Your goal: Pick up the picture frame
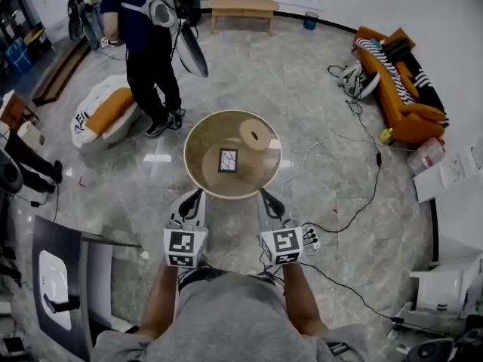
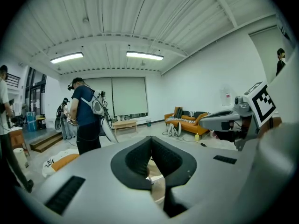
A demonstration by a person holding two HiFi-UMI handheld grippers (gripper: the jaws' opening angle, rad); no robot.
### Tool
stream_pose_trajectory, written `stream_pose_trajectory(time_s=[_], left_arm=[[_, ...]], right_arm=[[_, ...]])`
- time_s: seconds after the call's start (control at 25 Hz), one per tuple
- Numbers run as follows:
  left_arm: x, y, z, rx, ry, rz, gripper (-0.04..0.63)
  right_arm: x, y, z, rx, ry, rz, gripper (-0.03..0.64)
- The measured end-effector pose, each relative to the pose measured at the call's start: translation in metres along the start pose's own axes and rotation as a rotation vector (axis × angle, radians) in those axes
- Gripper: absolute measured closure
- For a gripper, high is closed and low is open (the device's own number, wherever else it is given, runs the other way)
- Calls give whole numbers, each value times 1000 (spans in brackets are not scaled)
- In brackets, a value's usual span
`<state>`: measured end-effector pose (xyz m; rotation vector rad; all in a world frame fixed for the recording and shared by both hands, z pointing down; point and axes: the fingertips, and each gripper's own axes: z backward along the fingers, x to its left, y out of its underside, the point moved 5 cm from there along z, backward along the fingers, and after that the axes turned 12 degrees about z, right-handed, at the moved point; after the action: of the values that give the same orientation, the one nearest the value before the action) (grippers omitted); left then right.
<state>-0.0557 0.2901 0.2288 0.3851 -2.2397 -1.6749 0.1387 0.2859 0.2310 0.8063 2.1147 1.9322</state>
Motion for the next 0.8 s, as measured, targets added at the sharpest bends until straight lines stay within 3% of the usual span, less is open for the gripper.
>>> stream_pose_trajectory(time_s=[0.4,0.8], left_arm=[[138,-51,-104,20,151,-10,577],[224,-49,-181,67,260,-2,577]], right_arm=[[6,-32,-153,97,107,-31,617],[13,-22,-256,190,194,-27,617]])
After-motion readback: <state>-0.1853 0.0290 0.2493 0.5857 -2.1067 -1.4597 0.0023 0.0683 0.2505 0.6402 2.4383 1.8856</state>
